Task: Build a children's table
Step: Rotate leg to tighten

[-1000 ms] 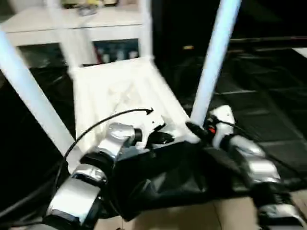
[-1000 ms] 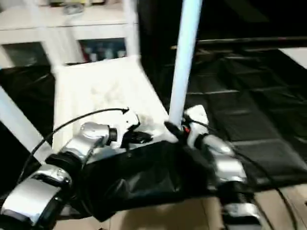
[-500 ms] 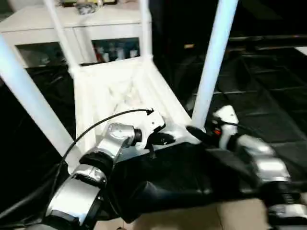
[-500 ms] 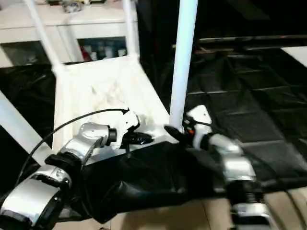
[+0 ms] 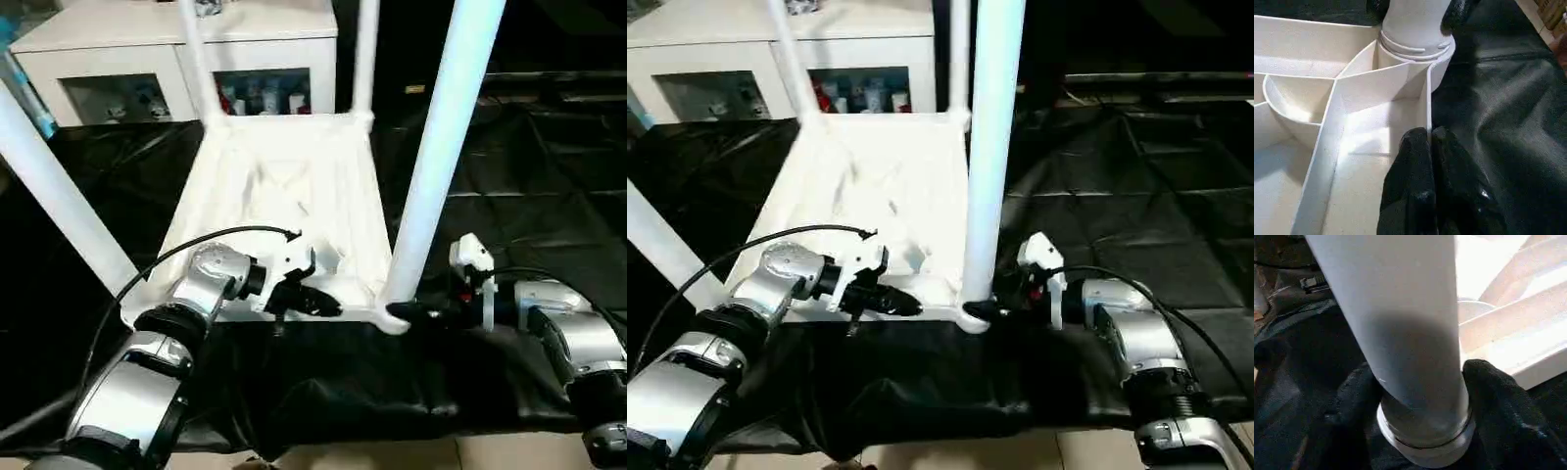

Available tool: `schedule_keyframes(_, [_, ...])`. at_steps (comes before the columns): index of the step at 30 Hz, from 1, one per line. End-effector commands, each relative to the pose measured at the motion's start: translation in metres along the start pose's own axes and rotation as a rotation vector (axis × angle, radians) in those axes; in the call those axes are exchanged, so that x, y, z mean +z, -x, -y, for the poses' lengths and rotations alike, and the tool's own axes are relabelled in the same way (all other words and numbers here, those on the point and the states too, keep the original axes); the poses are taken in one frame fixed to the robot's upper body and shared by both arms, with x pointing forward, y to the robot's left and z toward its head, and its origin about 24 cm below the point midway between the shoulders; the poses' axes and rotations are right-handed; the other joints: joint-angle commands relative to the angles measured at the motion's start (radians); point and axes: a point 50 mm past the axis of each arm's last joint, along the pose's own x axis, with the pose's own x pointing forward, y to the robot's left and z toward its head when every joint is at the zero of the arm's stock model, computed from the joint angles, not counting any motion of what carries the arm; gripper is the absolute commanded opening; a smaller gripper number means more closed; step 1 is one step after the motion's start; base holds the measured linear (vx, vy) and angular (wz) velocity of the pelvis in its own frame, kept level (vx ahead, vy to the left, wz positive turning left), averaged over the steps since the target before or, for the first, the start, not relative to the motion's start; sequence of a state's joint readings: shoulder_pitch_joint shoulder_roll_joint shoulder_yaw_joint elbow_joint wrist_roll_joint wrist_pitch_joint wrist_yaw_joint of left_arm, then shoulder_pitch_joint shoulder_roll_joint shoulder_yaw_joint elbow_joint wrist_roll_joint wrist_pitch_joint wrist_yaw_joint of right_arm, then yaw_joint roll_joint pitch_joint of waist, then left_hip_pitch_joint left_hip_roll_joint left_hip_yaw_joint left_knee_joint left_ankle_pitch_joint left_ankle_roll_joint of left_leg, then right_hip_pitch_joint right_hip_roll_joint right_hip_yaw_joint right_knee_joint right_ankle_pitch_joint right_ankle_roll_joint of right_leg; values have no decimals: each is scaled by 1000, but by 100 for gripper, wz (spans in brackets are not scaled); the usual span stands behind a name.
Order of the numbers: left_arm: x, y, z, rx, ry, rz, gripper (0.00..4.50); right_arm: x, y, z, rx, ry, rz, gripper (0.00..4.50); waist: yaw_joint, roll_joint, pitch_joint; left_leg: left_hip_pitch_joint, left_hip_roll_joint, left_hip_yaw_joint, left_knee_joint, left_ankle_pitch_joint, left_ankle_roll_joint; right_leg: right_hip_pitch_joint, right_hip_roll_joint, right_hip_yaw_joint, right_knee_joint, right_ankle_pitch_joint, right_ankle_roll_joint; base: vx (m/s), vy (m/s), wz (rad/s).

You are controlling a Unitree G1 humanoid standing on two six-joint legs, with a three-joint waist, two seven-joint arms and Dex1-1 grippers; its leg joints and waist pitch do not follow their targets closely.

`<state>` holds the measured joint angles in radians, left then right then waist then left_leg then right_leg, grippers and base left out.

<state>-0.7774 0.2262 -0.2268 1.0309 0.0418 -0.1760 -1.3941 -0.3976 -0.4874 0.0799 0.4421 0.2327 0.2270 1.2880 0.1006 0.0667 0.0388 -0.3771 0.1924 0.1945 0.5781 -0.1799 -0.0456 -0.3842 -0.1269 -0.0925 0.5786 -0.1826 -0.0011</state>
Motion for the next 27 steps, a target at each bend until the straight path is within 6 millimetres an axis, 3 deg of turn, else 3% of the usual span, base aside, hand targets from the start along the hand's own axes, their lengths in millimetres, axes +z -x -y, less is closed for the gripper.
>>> schedule_keyframes(1, [6,-1,0,-24,-30,7,0,-4,-11,-8,98,-35,-2,246,1,-19,-63,16,44,-12,-63,-188,105,44,-37,36,-48,-111,-275,0,0,0])
schedule_keyframes(8, [7,-4,-5,71,-28,14,0,-12,-23,-15,99,-74,8,232,4,-19,-64,13,43,-11,-61,-164,108,44,-37,36,-45,-91,-272,0,0,0])
schedule_keyframes(10, [8,-5,-7,103,-25,16,0,-14,-25,-15,73,-81,9,229,4,-19,-61,14,42,-11,-63,-185,101,43,-38,36,-49,-125,-265,0,0,0])
schedule_keyframes(11, [10,-9,-10,155,-13,31,0,-19,-31,-12,-31,-98,9,227,4,-16,-57,16,42,-11,-66,-215,88,41,-38,37,-55,-173,-256,0,0,0])
schedule_keyframes(13, [13,-17,-13,217,7,60,0,-28,-42,-6,-196,-129,11,224,-5,-16,-49,22,41,-15,-78,-298,31,36,-40,37,-69,-319,-214,0,0,0])
schedule_keyframes(16, [15,-22,-13,234,14,76,0,-32,-49,-4,-277,-152,22,218,-24,-16,-44,20,36,-23,-85,-362,-7,37,-41,35,-82,-456,-160,0,0,0])
schedule_keyframes(17, [17,-28,-12,238,15,80,0,-34,-55,-3,-322,-176,28,218,-27,-13,-45,19,36,-25,-86,-365,-10,37,-40,35,-83,-461,-153,0,0,0])
schedule_keyframes(18, [20,-39,-11,250,14,89,0,-35,-68,-3,-378,-213,37,216,-35,-4,-45,21,36,-27,-88,-383,-16,35,-38,34,-85,-459,-148,0,0,0])
schedule_keyframes(19, [20,-39,-11,251,14,90,0,-35,-68,-3,-380,-215,37,215,-48,-9,-44,21,34,-27,-90,-406,-21,32,-35,32,-88,-456,-148,0,0,0])
schedule_keyframes(20, [25,-50,-10,263,16,104,0,-32,-83,-4,-414,-248,56,213,-56,-16,-42,21,32,-27,-90,-423,-17,31,-34,31,-93,-474,-142,0,0,0])
schedule_keyframes(22, [31,-61,-8,267,17,125,0,-27,-97,-2,-474,-275,77,210,-68,-13,-42,25,29,-29,-87,-443,-18,25,-37,31,-96,-507,-143,0,0,0])
schedule_keyframes(24, [36,-71,-6,271,13,138,0,-21,-110,-2,-511,-265,83,210,-81,-12,-40,18,29,-34,-90,-461,-22,24,-37,26,-100,-546,-120,0,0,0])
schedule_keyframes(25, [38,-74,-4,259,8,145,0,-16,-115,-3,-500,-254,101,210,-85,-8,-39,20,27,-36,-90,-472,-24,24,-36,24,-102,-556,-115,0,0,0])
schedule_keyframes(27, [38,-76,-2,243,-1,146,0,-10,-117,-4,-469,-246,140,210,-90,-11,-39,26,25,-35,-88,-494,-15,18,-36,24,-111,-572,-106,0,0,0])
